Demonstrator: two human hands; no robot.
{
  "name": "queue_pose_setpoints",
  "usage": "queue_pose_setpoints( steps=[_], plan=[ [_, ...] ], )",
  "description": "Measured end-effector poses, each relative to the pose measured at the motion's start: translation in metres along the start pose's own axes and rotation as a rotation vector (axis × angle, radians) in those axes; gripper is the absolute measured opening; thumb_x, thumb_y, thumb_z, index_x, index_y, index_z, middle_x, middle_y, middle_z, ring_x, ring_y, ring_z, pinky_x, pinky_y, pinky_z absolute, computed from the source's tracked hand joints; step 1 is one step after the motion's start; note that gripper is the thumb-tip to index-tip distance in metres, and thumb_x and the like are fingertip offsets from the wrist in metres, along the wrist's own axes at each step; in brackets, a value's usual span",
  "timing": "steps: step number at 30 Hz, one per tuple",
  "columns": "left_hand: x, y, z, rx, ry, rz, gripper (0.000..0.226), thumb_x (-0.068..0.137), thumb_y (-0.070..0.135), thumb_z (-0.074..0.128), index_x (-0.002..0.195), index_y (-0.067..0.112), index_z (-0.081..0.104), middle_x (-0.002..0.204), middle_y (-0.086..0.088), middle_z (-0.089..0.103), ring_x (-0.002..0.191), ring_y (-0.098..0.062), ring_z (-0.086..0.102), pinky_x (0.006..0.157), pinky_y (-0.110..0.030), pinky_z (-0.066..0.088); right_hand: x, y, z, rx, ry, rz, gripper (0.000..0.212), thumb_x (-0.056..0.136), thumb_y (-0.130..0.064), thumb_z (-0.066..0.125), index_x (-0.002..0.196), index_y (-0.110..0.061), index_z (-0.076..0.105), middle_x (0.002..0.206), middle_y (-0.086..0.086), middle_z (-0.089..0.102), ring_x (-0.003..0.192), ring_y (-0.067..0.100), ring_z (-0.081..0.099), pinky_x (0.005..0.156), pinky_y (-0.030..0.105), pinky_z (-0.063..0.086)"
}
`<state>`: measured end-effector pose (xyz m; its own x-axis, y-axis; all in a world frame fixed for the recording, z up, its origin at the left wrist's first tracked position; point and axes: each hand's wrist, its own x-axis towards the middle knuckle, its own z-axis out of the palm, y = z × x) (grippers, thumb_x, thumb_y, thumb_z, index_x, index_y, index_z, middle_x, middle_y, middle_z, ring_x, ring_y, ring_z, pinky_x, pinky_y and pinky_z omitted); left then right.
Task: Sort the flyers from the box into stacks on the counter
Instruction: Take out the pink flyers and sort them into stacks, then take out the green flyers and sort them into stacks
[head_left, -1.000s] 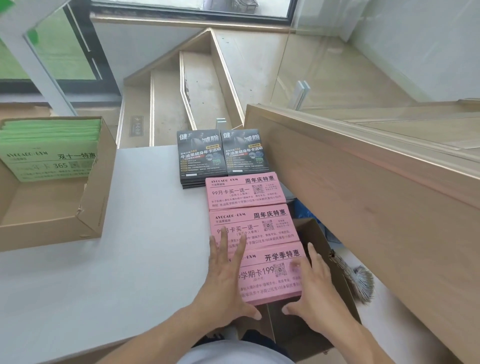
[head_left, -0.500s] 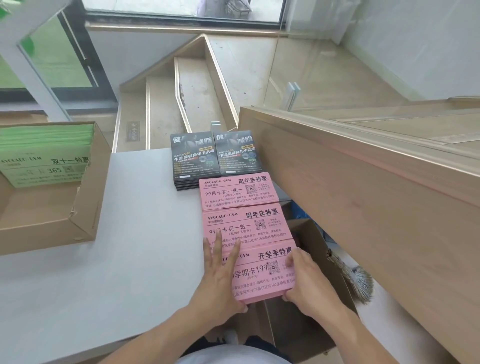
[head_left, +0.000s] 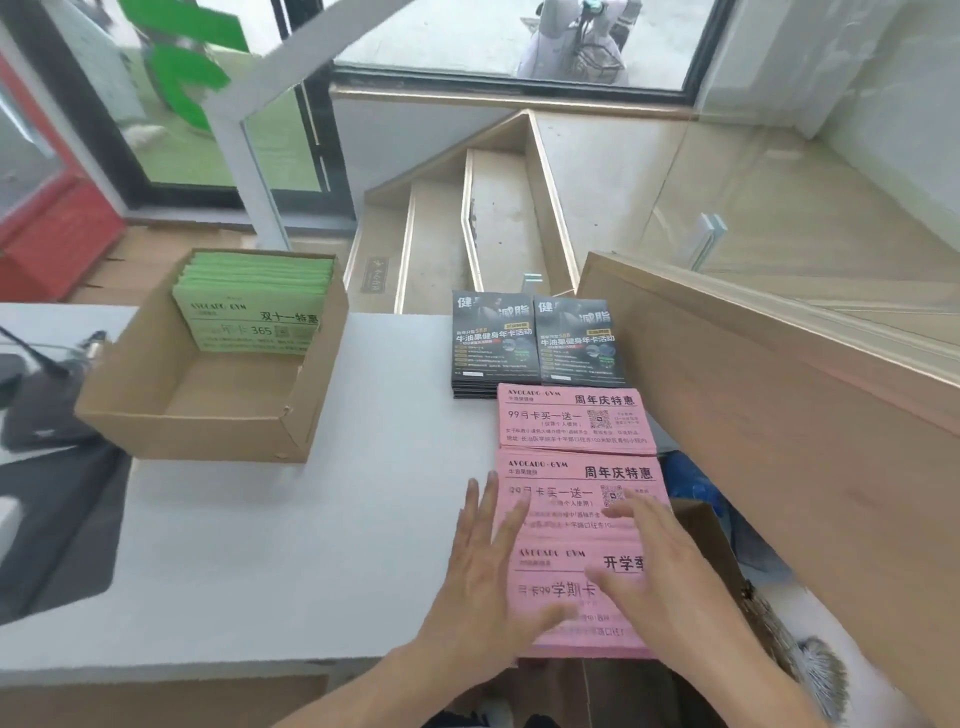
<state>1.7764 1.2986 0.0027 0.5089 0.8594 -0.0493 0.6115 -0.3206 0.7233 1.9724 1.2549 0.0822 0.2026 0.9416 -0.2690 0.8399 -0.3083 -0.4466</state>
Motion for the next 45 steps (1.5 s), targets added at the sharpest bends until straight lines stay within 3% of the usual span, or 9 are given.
queue_pose_setpoints(
  steps=[5,11,16,20,23,27,31,39,45],
  plan=[
    [-0.001,-0.035,-0.047,-0.071,0.254,-0.161,0.096,0.082,0.07,0.061,0.159,0.037,0.014,0.164,0.023,-0.023,0.151,-0.002,-0.024,0.126,-0.047,0.02,0.049,-0.071,0.034,0.111,-0.043,-0.179,0.041,0.094,-0.038,0.067,0.129,-0.046,0.048,0.136,-0.027,0.044,0.125,-0.001,0.046,0.106,0.03,0.042],
    [0.0,-0.085,-0.127,-0.068,0.513,-0.28,0.086,0.087,0.055,0.071,0.156,0.035,0.025,0.167,0.024,-0.006,0.152,0.004,-0.011,0.121,-0.026,0.018,0.105,-0.178,0.066,0.12,-0.067,-0.438,0.039,0.1,-0.023,0.059,0.136,-0.039,0.054,0.131,-0.024,0.051,0.123,0.002,0.051,0.094,0.019,0.035],
    [0.002,-0.141,-0.192,-0.014,0.651,-0.289,0.083,0.085,0.046,0.077,0.155,0.027,0.036,0.168,0.013,0.011,0.154,0.001,-0.002,0.12,-0.028,0.018,0.152,-0.258,0.092,0.081,-0.068,-0.568,0.048,0.1,-0.023,0.057,0.147,-0.029,0.048,0.148,-0.012,0.049,0.135,0.01,0.044,0.111,0.025,0.033],
    [0.017,-0.2,-0.252,0.341,0.43,-0.191,0.095,0.075,0.064,0.075,0.154,0.025,0.039,0.162,0.009,0.035,0.155,-0.01,0.014,0.127,-0.045,0.009,0.201,-0.311,0.118,-0.032,0.043,-0.559,0.059,0.097,-0.02,0.057,0.153,-0.025,0.041,0.16,-0.003,0.037,0.149,0.019,0.027,0.123,0.03,0.018],
    [0.032,-0.23,-0.291,0.676,0.155,-0.227,0.116,0.062,0.097,0.037,0.155,0.028,0.036,0.159,0.012,0.038,0.156,-0.013,0.012,0.126,-0.048,0.001,0.232,-0.329,0.137,-0.049,0.095,-0.428,0.063,0.1,-0.028,0.053,0.158,-0.025,0.029,0.169,0.0,0.015,0.156,0.02,-0.003,0.127,0.035,0.003],
    [0.046,-0.254,-0.314,0.685,0.032,-0.213,0.119,0.059,0.101,0.039,0.156,0.032,0.031,0.158,0.017,0.038,0.155,-0.011,0.011,0.127,-0.048,0.003,0.244,-0.341,0.15,0.097,-0.002,-0.389,0.066,0.104,-0.026,0.049,0.161,-0.021,0.018,0.17,-0.003,-0.002,0.153,0.015,-0.022,0.127,0.036,0.004],
    [0.051,-0.258,-0.319,0.601,0.01,-0.238,0.119,0.058,0.1,0.047,0.156,0.035,0.029,0.158,0.02,0.037,0.155,-0.01,0.011,0.127,-0.045,0.006,0.261,-0.357,0.15,-0.321,0.103,-0.395,0.081,0.1,-0.032,0.053,0.162,-0.022,0.003,0.17,0.003,-0.01,0.154,0.024,-0.021,0.126,0.042,-0.008],
    [0.059,-0.258,-0.32,0.545,0.035,-0.264,0.123,0.055,0.1,0.051,0.156,0.033,0.031,0.157,0.017,0.04,0.155,-0.014,0.014,0.127,-0.046,0.008,0.323,-0.408,0.157,-0.476,-0.005,-0.38,0.086,0.098,-0.019,0.046,0.16,-0.012,-0.013,0.169,0.009,-0.014,0.155,0.028,-0.015,0.126,0.049,-0.006],
    [0.057,-0.257,-0.319,0.562,0.06,-0.219,0.126,0.056,0.099,0.052,0.159,0.032,0.024,0.158,0.017,0.037,0.156,-0.014,0.011,0.127,-0.046,0.008,0.309,-0.401,0.168,-0.561,0.137,-0.412,0.08,0.095,-0.009,0.047,0.162,-0.015,0.003,0.17,0.004,0.004,0.157,0.026,-0.001,0.127,0.05,0.004]
  ],
)
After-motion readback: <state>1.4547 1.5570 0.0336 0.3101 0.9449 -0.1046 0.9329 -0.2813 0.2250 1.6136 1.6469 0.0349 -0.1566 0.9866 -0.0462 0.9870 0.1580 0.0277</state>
